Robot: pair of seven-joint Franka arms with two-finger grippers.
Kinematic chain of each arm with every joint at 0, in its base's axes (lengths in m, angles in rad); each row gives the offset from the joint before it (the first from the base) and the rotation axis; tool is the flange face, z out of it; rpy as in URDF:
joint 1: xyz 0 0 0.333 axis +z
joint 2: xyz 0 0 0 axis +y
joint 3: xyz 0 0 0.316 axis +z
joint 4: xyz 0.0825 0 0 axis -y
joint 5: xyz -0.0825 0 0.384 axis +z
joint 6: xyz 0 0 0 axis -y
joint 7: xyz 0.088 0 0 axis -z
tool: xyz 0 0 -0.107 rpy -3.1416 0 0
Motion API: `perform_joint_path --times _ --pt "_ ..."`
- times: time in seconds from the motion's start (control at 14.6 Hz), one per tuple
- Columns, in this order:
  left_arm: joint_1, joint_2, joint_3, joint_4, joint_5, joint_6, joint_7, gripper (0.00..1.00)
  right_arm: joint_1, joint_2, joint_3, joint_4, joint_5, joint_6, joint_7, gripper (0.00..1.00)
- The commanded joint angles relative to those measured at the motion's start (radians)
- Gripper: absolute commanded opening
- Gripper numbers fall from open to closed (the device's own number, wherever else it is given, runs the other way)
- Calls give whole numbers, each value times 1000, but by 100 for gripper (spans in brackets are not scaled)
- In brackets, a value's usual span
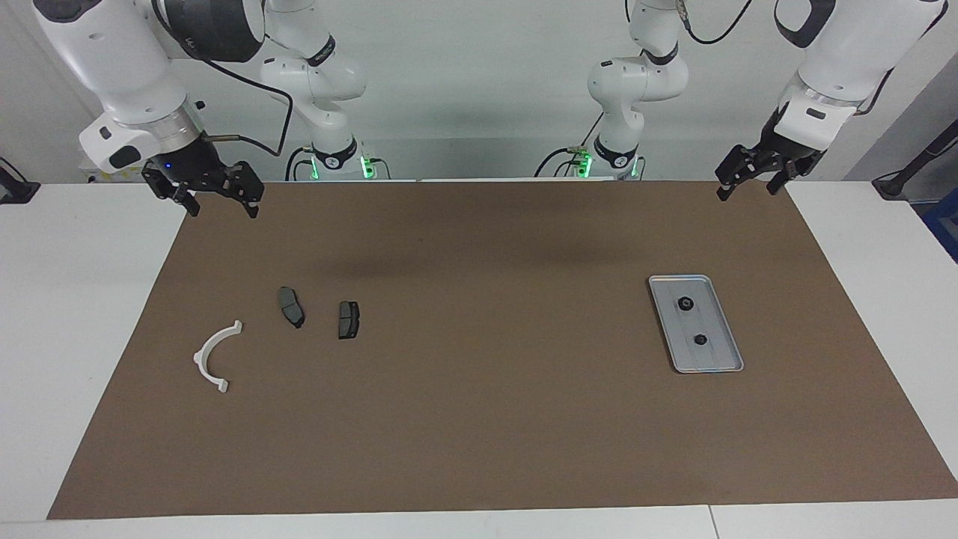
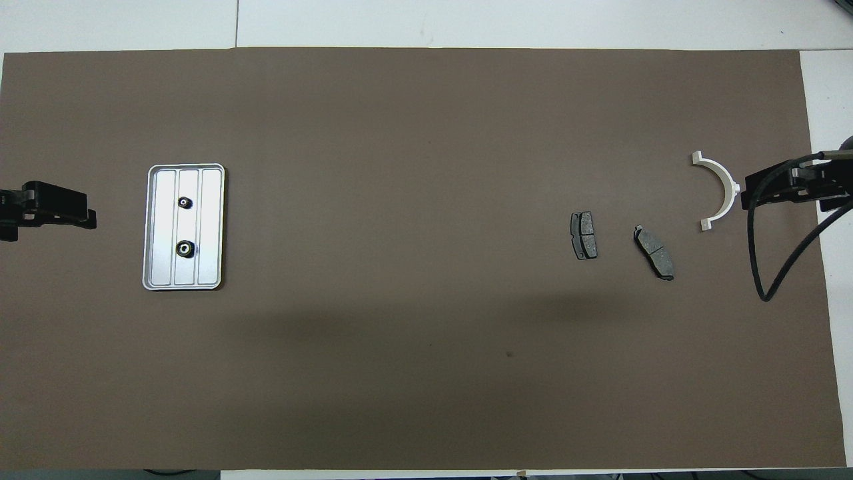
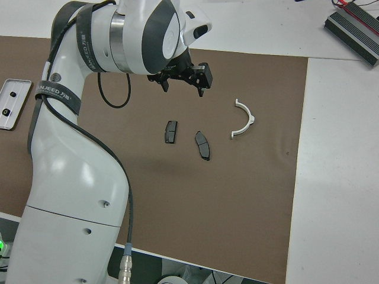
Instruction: Place bearing gear from tray to pile
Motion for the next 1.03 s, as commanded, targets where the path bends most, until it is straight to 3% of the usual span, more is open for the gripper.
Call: perform_joint_path --times 0.0,0.48,0.62,0.75,0.96 --pt "12 -3 -7 2 0 -1 14 100 -4 -12 3 -19 -1 17 -26 100" --pt "0 -14 -12 -12 0 -27 -1 100 -1 -12 3 -18 -1 17 -25 100" --pt "13 -36 -6 -68 0 67 15 100 -2 -10 3 -18 -1 17 -25 100" --pt "42 -72 -1 -192 0 199 37 100 -2 -10 3 -18 -1 17 -25 100" --pt "49 -54 1 -277 1 316 92 100 -4 -8 3 -19 -1 20 -25 100"
